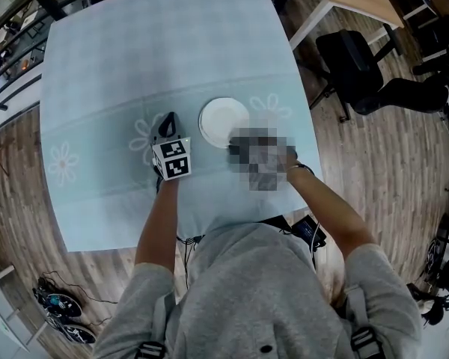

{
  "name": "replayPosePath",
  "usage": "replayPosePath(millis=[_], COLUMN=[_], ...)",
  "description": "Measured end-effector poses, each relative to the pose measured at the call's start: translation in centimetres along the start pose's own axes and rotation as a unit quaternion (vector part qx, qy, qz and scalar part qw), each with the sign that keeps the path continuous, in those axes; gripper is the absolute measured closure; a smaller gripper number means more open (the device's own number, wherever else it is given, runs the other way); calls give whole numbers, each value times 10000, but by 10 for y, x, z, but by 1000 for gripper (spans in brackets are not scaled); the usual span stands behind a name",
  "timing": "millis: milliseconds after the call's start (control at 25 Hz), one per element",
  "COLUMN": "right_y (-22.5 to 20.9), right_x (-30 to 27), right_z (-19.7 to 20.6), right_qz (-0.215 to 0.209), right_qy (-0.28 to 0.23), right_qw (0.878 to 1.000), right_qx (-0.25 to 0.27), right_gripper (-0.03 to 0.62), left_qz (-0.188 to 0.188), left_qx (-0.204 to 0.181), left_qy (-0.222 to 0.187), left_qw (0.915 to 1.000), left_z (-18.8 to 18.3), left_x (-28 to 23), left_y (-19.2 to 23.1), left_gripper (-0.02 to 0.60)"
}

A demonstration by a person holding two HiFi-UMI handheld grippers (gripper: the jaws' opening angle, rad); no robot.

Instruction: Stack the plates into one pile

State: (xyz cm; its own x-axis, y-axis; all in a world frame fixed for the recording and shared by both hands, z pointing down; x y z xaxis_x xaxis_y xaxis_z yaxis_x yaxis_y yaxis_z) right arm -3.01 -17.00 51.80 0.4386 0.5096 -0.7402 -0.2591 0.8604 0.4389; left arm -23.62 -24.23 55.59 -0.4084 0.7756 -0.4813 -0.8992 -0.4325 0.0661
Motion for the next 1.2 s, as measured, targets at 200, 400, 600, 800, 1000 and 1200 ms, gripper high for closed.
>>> replayPosePath(millis=[200,400,600,800,1000,1200], right_y=[10,-8,-30,-55,-65,-55], right_x=[-5,2,48,123,215,302], right_z=[0,-2,10,46,87,127], right_qz=[-332,36,914,1821,2735,3347], right_qy=[67,-171,-397,-690,-903,-1053], right_qw=[9989,9956,9841,9538,9125,8654], right_qx=[-321,-917,-1471,-2286,-2904,-3578], right_gripper=[477,471,521,559,559,559], left_qz=[6,-25,-81,-59,287,450], left_qx=[5,-12,-81,-104,-417,-257], left_qy=[20,-42,56,117,-255,-1123], left_qw=[10000,10000,9999,9999,9984,9923], left_z=[1,-4,-6,-4,-31,-65], left_x=[0,-6,0,0,34,123], left_y=[0,8,10,7,-12,-73], left_gripper=[563,563,563,563,563,563])
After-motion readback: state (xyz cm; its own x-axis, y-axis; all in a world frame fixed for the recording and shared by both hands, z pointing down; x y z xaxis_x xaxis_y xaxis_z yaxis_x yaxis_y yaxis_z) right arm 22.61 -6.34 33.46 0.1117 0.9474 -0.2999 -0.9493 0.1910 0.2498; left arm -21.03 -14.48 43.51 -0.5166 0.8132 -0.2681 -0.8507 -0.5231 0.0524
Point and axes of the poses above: the fingertips, and each gripper's own axes: x backward along the fingers, y to its left, z out of its underside, the point moved 9 cm from there along x, backward along the fingers, and after that the axes turned 12 degrees about z, right-handed, at the moved point
